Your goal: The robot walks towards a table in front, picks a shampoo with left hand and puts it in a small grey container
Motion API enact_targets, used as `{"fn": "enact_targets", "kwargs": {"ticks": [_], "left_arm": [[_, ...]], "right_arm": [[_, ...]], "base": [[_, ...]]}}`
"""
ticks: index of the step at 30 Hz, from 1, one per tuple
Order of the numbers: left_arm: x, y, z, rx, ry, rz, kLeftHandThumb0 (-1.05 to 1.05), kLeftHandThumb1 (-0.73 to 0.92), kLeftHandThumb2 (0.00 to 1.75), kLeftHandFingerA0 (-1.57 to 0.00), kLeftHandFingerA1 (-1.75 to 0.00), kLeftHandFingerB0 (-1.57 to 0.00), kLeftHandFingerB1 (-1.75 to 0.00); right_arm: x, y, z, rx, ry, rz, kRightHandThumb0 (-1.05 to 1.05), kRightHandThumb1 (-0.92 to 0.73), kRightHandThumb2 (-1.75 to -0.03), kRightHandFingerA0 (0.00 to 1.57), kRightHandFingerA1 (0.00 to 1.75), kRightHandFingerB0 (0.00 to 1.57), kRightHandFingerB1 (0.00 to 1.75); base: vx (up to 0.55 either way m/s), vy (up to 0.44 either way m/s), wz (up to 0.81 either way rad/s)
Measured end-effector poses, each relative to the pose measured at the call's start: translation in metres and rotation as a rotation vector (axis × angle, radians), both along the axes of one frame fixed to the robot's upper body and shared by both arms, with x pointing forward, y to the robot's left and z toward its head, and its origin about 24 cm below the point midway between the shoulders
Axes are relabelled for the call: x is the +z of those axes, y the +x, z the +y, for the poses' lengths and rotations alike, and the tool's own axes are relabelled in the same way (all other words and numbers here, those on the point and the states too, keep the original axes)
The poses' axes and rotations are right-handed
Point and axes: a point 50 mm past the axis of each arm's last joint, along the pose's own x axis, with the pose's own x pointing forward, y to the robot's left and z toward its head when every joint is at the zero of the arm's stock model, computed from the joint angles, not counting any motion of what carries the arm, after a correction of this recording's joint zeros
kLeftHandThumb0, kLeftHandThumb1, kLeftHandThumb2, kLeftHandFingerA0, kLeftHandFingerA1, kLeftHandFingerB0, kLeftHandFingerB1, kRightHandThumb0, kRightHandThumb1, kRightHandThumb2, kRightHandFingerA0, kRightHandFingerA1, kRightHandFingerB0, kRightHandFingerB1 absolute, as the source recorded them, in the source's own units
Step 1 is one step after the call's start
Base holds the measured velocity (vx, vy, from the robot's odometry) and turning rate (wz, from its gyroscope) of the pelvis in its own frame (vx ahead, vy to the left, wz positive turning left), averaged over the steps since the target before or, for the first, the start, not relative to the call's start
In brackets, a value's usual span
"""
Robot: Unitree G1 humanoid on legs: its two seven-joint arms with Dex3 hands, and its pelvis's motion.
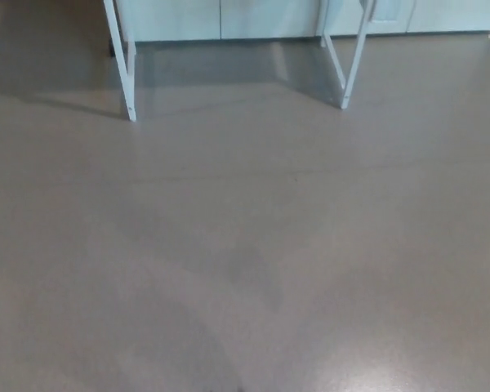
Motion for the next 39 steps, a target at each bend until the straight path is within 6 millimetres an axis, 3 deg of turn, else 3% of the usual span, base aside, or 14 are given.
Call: {"fn": "enact_targets", "kwargs": {"ticks": [2,3,9,10,11,19,26,30,39], "left_arm": [[-0.002,-0.007,0.000,0.001,-0.001,0.012,-0.23,0.50,0.98,-0.43,-0.63,-0.19,-0.52],[-0.002,-0.009,0.000,0.002,-0.002,0.016,-0.36,0.66,0.60,-0.50,-0.44,-0.35,-0.36],[-0.003,-0.011,-0.001,-0.003,-0.005,0.013,-0.38,0.67,0.61,-0.53,-0.45,-0.38,-0.37],[-0.003,-0.011,-0.001,-0.004,-0.006,0.012,-0.43,0.53,0.84,-0.49,-0.60,-0.35,-0.51],[-0.002,-0.010,-0.001,-0.005,-0.005,0.008,-0.37,0.66,0.59,-0.58,-0.49,-0.44,-0.39],[-0.002,0.002,-0.009,-0.058,-0.028,-0.019,-0.36,0.67,0.59,-0.56,-0.45,-0.46,-0.39],[0.000,0.007,-0.008,-0.070,-0.039,-0.030,-0.35,0.66,0.58,-0.61,-0.55,-0.48,-0.41],[0.007,0.019,-0.004,-0.083,-0.026,-0.057,-0.32,0.68,0.60,-0.56,-0.44,-0.47,-0.38],[0.006,0.017,-0.004,-0.115,-0.015,-0.031,-0.32,0.68,0.60,-0.58,-0.45,-0.47,-0.39]], "right_arm": [[-0.001,-0.004,0.000,-0.002,0.000,0.010,-0.25,-0.68,-0.60,0.66,0.47,0.42,0.37],[-0.001,-0.005,0.000,-0.003,0.000,0.013,-0.24,-0.69,-0.61,0.63,0.46,0.42,0.37],[-0.001,-0.005,0.000,-0.004,0.003,0.010,-0.24,-0.69,-0.60,0.64,0.46,0.42,0.37],[-0.001,-0.005,-0.001,-0.005,0.003,0.012,-0.25,-0.69,-0.60,0.65,0.47,0.43,0.37],[-0.003,-0.004,0.003,-0.002,0.014,0.012,-0.25,-0.70,-0.61,0.62,0.45,0.44,0.38],[0.003,0.008,-0.001,0.016,0.002,-0.017,-0.27,-0.69,-0.60,0.65,0.46,0.48,0.39],[0.004,0.011,-0.001,0.031,0.001,-0.006,-0.33,-0.68,-0.60,0.63,0.45,0.50,0.39],[0.007,0.024,0.001,0.047,0.006,-0.032,-0.33,-0.68,-0.60,0.63,0.45,0.51,0.39],[0.002,0.013,0.000,0.028,0.009,0.009,-0.34,-0.67,-0.59,0.70,0.49,0.52,0.40]], "base": [[0.23,0.011,0.08],[0.23,-0.058,0.12],[0.27,-0.167,0.15],[0.40,-0.253,0.42],[0.44,-0.237,0.73],[0.31,-0.091,0.07],[0.38,0.122,-0.19],[0.42,0.169,-0.27],[0.39,0.015,0.13]]}}
